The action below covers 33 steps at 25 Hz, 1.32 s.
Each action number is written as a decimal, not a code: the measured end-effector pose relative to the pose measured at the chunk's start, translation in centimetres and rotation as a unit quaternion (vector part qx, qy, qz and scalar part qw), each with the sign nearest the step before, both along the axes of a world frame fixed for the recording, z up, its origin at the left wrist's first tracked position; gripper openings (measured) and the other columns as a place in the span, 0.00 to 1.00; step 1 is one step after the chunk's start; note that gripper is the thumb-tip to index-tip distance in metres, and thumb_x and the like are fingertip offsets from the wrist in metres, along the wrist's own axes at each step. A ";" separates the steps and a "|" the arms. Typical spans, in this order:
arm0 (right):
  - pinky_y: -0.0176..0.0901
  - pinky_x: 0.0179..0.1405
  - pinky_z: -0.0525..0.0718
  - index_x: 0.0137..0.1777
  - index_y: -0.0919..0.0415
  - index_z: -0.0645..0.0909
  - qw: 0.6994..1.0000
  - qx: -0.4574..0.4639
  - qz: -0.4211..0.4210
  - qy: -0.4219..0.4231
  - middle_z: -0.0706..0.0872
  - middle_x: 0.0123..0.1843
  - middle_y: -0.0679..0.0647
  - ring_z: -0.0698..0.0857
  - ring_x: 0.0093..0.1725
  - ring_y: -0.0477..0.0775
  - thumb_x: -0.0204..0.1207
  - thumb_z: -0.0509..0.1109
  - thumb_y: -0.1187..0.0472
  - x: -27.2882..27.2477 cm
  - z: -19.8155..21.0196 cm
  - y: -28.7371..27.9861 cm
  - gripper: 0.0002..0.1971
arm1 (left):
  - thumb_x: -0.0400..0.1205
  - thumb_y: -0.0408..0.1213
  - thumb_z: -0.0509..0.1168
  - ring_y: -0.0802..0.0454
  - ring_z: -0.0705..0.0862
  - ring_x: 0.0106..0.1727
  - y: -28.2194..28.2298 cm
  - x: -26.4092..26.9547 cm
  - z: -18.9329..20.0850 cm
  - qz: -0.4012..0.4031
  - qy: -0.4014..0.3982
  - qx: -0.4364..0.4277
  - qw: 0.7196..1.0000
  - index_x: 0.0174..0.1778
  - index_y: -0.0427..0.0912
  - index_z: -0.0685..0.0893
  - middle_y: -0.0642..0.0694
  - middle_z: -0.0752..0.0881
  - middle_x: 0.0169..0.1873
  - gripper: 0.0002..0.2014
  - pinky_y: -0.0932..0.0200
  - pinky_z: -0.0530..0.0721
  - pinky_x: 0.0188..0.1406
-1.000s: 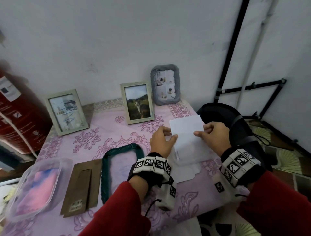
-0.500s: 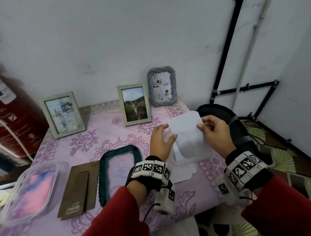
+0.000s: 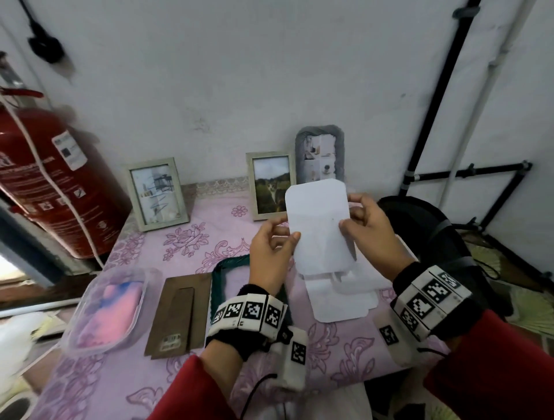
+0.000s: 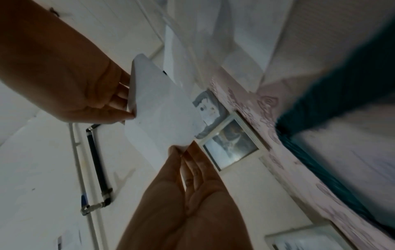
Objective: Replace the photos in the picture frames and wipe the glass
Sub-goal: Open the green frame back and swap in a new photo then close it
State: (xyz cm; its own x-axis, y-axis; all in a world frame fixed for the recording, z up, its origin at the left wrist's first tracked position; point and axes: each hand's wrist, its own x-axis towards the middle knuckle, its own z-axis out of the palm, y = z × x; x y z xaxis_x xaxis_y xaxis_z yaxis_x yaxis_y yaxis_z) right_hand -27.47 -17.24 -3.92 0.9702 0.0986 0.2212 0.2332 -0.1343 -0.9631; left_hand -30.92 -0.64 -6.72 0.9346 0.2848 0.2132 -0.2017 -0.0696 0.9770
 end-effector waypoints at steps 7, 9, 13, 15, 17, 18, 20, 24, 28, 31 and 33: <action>0.24 0.31 0.76 0.74 0.53 0.64 0.984 -0.153 0.093 0.007 0.74 0.43 0.39 0.76 0.37 0.41 0.74 0.62 0.74 -2.0 -2.4 5.0 0.30 | 0.77 0.23 0.67 0.49 0.78 0.41 5.2 -2.5 -1.7 0.054 0.020 -0.036 0.998 0.68 0.35 0.77 0.39 0.80 0.42 0.22 0.62 0.83 0.49; 0.26 0.33 0.75 0.75 0.57 0.65 0.982 -0.165 0.090 0.009 0.72 0.43 0.39 0.75 0.38 0.40 0.74 0.64 0.73 -2.2 -3.1 6.1 0.30 | 0.77 0.24 0.68 0.54 0.78 0.37 6.4 -3.0 -2.3 0.067 0.022 -0.023 0.997 0.66 0.34 0.79 0.42 0.81 0.40 0.20 0.66 0.83 0.45; 0.25 0.34 0.75 0.75 0.57 0.63 0.977 -0.179 0.109 0.044 0.74 0.41 0.45 0.75 0.35 0.43 0.73 0.69 0.71 -2.8 -4.6 7.9 0.32 | 0.74 0.25 0.71 0.65 0.77 0.28 9.2 -3.8 -3.7 0.107 0.037 0.003 0.994 0.57 0.34 0.83 0.47 0.82 0.33 0.14 0.76 0.79 0.34; 0.25 0.34 0.75 0.75 0.59 0.64 0.976 -0.176 0.119 0.056 0.75 0.39 0.44 0.75 0.32 0.42 0.72 0.71 0.71 -3.2 -5.4 8.4 0.33 | 0.74 0.25 0.72 0.63 0.80 0.31 10.2 -4.3 -4.4 0.100 0.067 0.019 0.993 0.56 0.33 0.84 0.48 0.84 0.34 0.14 0.75 0.81 0.36; 0.26 0.34 0.75 0.75 0.59 0.66 0.975 -0.174 0.123 0.065 0.75 0.39 0.45 0.74 0.31 0.41 0.71 0.72 0.71 -3.4 -6.1 8.8 0.32 | 0.73 0.25 0.72 0.59 0.81 0.33 11.0 -4.8 -5.2 0.086 0.097 0.028 0.991 0.56 0.35 0.85 0.47 0.85 0.35 0.15 0.70 0.84 0.40; 0.28 0.35 0.75 0.74 0.60 0.67 0.975 -0.172 0.124 0.071 0.74 0.39 0.46 0.74 0.31 0.42 0.71 0.72 0.72 -3.5 -6.3 8.9 0.32 | 0.73 0.25 0.72 0.57 0.81 0.34 11.3 -5.1 -5.5 0.083 0.110 0.031 0.990 0.57 0.35 0.85 0.47 0.86 0.36 0.16 0.65 0.85 0.42; 0.31 0.37 0.75 0.73 0.60 0.69 0.975 -0.162 0.127 0.086 0.74 0.39 0.47 0.74 0.32 0.45 0.70 0.72 0.73 -3.7 -6.7 9.2 0.31 | 0.72 0.26 0.73 0.58 0.82 0.34 11.6 -5.4 -6.2 0.087 0.128 0.041 0.987 0.56 0.37 0.85 0.48 0.86 0.36 0.16 0.65 0.84 0.42; 0.23 0.33 0.76 0.71 0.59 0.70 0.968 -0.195 0.127 0.091 0.75 0.38 0.47 0.75 0.32 0.45 0.71 0.73 0.70 -3.9 -7.1 9.4 0.29 | 0.71 0.25 0.73 0.63 0.83 0.35 11.9 -5.9 -6.8 0.089 0.130 0.055 0.986 0.55 0.34 0.86 0.48 0.87 0.35 0.16 0.73 0.82 0.40; 0.33 0.42 0.77 0.72 0.63 0.71 0.963 -0.211 0.128 0.104 0.78 0.41 0.50 0.76 0.33 0.45 0.70 0.74 0.68 -4.0 -7.5 9.3 0.29 | 0.72 0.32 0.75 0.50 0.83 0.51 12.4 -6.5 -7.1 0.094 0.153 0.126 0.976 0.56 0.41 0.87 0.41 0.86 0.51 0.16 0.55 0.82 0.59; 0.37 0.47 0.76 0.73 0.63 0.71 0.960 -0.223 0.130 0.107 0.79 0.42 0.52 0.76 0.35 0.45 0.70 0.74 0.68 -4.1 -7.9 9.3 0.30 | 0.72 0.33 0.75 0.46 0.83 0.57 12.6 -6.8 -7.3 0.090 0.163 0.154 0.970 0.55 0.40 0.88 0.37 0.85 0.55 0.15 0.52 0.81 0.63; 0.36 0.46 0.75 0.73 0.62 0.71 0.957 -0.232 0.136 0.105 0.79 0.40 0.50 0.76 0.34 0.43 0.70 0.75 0.67 -4.1 -8.1 9.4 0.31 | 0.72 0.33 0.75 0.46 0.83 0.57 12.7 -6.9 -7.5 0.090 0.172 0.162 0.967 0.55 0.40 0.88 0.37 0.85 0.55 0.15 0.56 0.80 0.61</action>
